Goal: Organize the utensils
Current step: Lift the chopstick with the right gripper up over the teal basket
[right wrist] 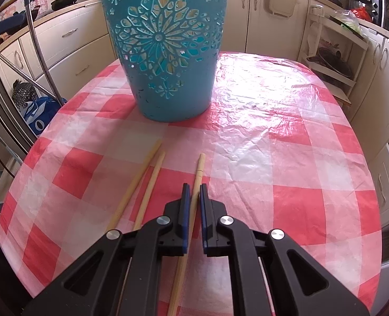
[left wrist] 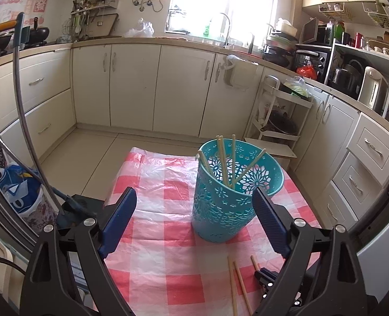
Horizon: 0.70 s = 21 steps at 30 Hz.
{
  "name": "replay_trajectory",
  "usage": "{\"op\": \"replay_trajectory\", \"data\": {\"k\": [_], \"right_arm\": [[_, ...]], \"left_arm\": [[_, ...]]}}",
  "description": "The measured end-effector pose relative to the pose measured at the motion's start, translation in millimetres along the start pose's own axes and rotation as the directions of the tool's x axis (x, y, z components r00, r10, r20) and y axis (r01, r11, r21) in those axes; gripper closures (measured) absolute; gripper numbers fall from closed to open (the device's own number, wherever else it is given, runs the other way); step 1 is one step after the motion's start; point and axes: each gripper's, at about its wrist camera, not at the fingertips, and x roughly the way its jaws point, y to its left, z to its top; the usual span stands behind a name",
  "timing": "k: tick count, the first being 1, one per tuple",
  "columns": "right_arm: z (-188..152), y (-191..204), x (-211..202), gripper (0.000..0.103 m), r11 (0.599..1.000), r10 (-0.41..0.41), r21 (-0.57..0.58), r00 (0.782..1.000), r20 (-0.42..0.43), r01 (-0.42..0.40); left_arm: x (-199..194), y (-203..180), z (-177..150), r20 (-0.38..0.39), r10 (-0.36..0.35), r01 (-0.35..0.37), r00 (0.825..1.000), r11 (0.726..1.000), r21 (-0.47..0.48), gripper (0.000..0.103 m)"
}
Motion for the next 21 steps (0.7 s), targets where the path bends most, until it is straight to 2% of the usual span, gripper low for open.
{"op": "replay_trajectory", "data": {"k": [7, 12, 21], "right_arm": [[-2, -12, -4, 0.097, 0.997, 0.046, 0.067, 0.999, 0.01, -0.047], [4, -22, -21, 0.097, 0.985, 0.105, 0.125, 0.991, 0.078, -0.115], [31, -30, -64, 0.097, 0.958, 0.216, 0.136, 0.948, 0.232, -0.251]], "left_arm": [[7, 7, 0, -0.016, 0.02, -0.021, 1.0, 1.0, -0.016, 0.015], [15, 12, 0, -0.026, 0.049, -0.049, 0.998, 0.999, -0.024, 0.013], [30, 16, -3, -0.057, 0.083, -0.086, 0.995, 0.995, -0.048, 0.013]]}}
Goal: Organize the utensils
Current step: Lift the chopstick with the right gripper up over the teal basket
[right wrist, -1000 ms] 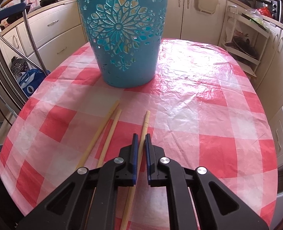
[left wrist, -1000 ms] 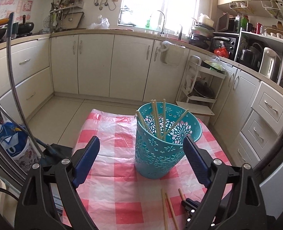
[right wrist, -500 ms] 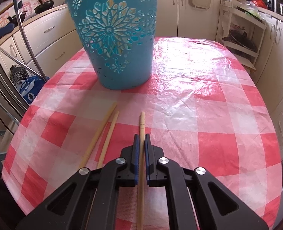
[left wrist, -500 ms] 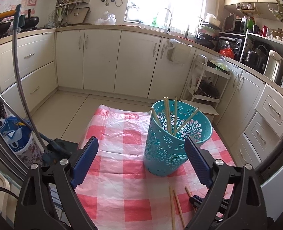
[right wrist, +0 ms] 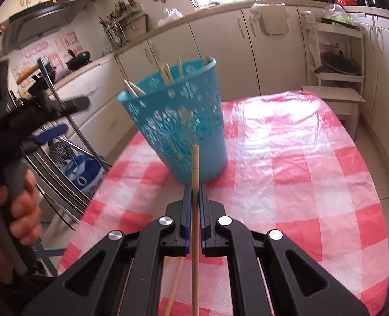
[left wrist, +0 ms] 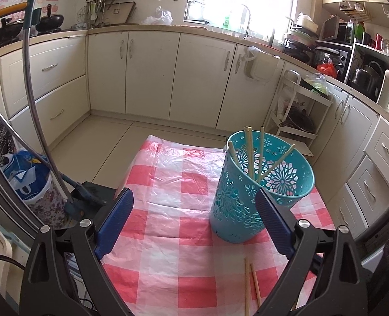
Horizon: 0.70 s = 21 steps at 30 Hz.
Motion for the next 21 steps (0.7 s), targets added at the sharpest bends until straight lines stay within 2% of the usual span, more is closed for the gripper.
{"op": "replay_trajectory", "data": {"k": [13, 18, 21], "right_arm": [[54, 30, -34, 0.097, 0.995, 0.095, -0.058, 0.984, 0.153, -0.087], [100, 46, -49, 0.097, 0.991, 0.127, -0.078, 0.953, 0.274, -0.109], [136, 51, -52, 0.097, 0.991, 0.131, -0.058, 0.919, 0.372, -0.118]], "left_arm": [[6, 0, -3, -0.011, 0.014, -0.014, 1.0, 1.0, -0.006, 0.013], [8, 1, -5, -0.022, 0.018, -0.019, 1.0, 1.0, -0.012, 0.013], [11, -1, -6, -0.034, 0.022, -0.022, 0.999, 1.0, -0.009, 0.013]]}}
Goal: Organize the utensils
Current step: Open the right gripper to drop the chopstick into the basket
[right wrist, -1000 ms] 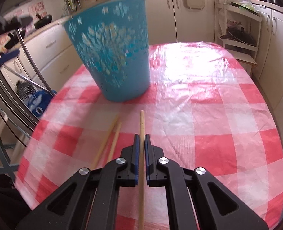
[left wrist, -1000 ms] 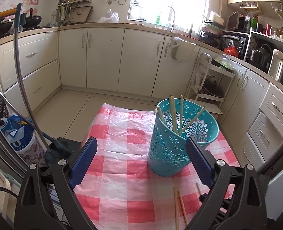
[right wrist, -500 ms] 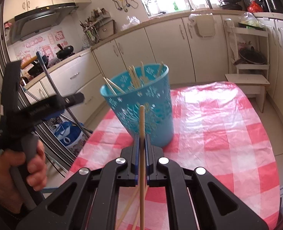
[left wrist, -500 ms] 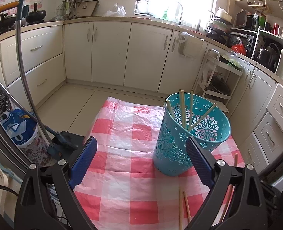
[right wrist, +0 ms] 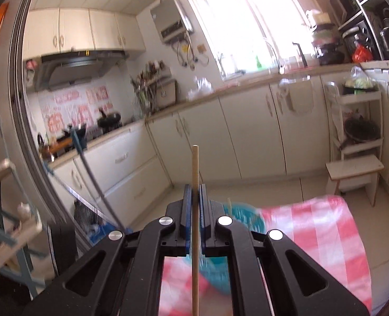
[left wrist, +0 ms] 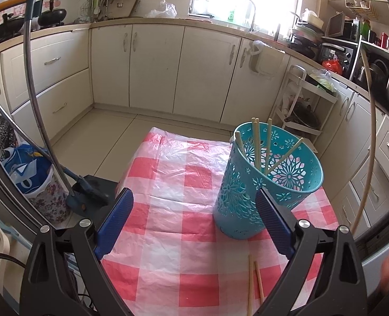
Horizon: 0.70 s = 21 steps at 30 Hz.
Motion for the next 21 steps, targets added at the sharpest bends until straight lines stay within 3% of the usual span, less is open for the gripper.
{"op": "replay_trajectory", "data": {"k": [4, 8, 13, 21], "right_arm": [[29, -5, 25, 0.097, 0.997, -0.076, 0.035, 0.99, 0.119, 0.073], [34, -18, 55, 0.097, 0.986, -0.161, 0.061, 0.973, 0.165, 0.153], [16, -31, 87, 0.097, 0.976, -0.218, 0.051, 0.969, 0.119, 0.213], [-12, -32, 103, 0.097, 0.97, -0.239, -0.03, 0.97, 0.049, 0.24]], "left_arm": [[3, -1, 0, -0.009, 0.005, -0.005, 1.0, 1.0, 0.005, 0.013], [6, 2, 0, -0.019, 0.008, -0.008, 1.0, 1.0, 0.003, 0.012], [8, 4, 1, -0.032, 0.015, -0.014, 0.999, 1.0, 0.002, 0.012], [9, 6, 1, -0.044, 0.013, -0.014, 0.999, 1.0, -0.008, 0.012]]}}
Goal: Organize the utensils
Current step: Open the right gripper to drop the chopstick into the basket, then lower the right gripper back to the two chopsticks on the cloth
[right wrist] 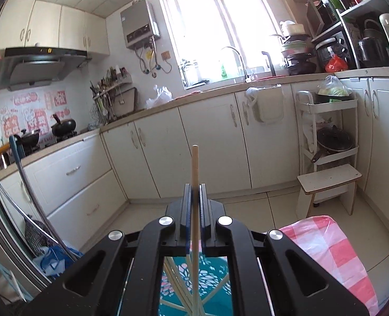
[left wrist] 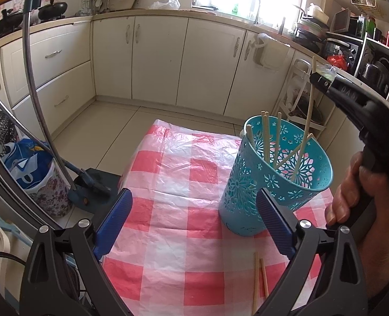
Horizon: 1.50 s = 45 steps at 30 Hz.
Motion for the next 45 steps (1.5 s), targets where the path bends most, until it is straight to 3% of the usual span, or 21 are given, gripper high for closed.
{"op": "replay_trajectory", "data": {"k": [9, 12, 17, 21, 26, 31, 36, 38, 42, 45], "right_arm": [[-26, 3, -3, 0.094, 0.997, 0.004, -0.081, 0.997, -0.079, -0.011], [-27, 1, -18, 0.084, 0.996, 0.015, -0.087, 0.997, -0.073, -0.021], [-27, -2, -54, 0.079, 0.997, 0.044, -0.062, 0.997, -0.064, -0.048], [-55, -4, -86, 0.074, 0.997, 0.071, -0.029, 0.986, -0.15, -0.076], [-131, -12, -104, 0.074, 0.995, 0.059, -0.049, 0.93, -0.362, -0.082], [-174, -23, -91, 0.074, 0.997, 0.053, -0.018, 0.861, -0.506, -0.072], [-195, -18, -86, 0.075, 0.995, 0.055, -0.034, 0.826, -0.561, -0.09], [-198, -15, -88, 0.075, 0.994, 0.051, -0.049, 0.826, -0.561, -0.095], [-203, -11, -84, 0.076, 0.993, 0.029, -0.072, 0.802, -0.597, -0.09], [-205, -7, -83, 0.077, 0.989, 0.006, -0.113, 0.801, -0.598, -0.093]], "left_arm": [[1, -4, -3, -0.003, 0.001, -0.001, 1.0, 1.0, 0.021, 0.012], [0, -3, -3, -0.002, 0.002, -0.002, 1.0, 1.0, 0.02, 0.012], [-1, -2, -3, -0.001, 0.001, -0.001, 1.0, 1.0, 0.022, 0.011], [-2, -1, -4, -0.002, -0.002, 0.002, 1.0, 1.0, 0.024, 0.011], [-4, -4, -9, -0.003, 0.001, 0.0, 1.0, 0.999, 0.042, 0.011], [0, -13, -22, -0.023, 0.014, -0.012, 1.0, 0.996, 0.093, 0.01], [5, -23, -31, -0.04, 0.031, -0.024, 0.999, 0.989, 0.148, 0.01], [6, -24, -33, -0.043, 0.033, -0.025, 0.999, 0.987, 0.159, 0.01], [9, -28, -36, -0.05, 0.035, -0.025, 0.998, 0.984, 0.179, 0.01], [11, -30, -39, -0.056, 0.038, -0.026, 0.998, 0.981, 0.19, 0.01]]}}
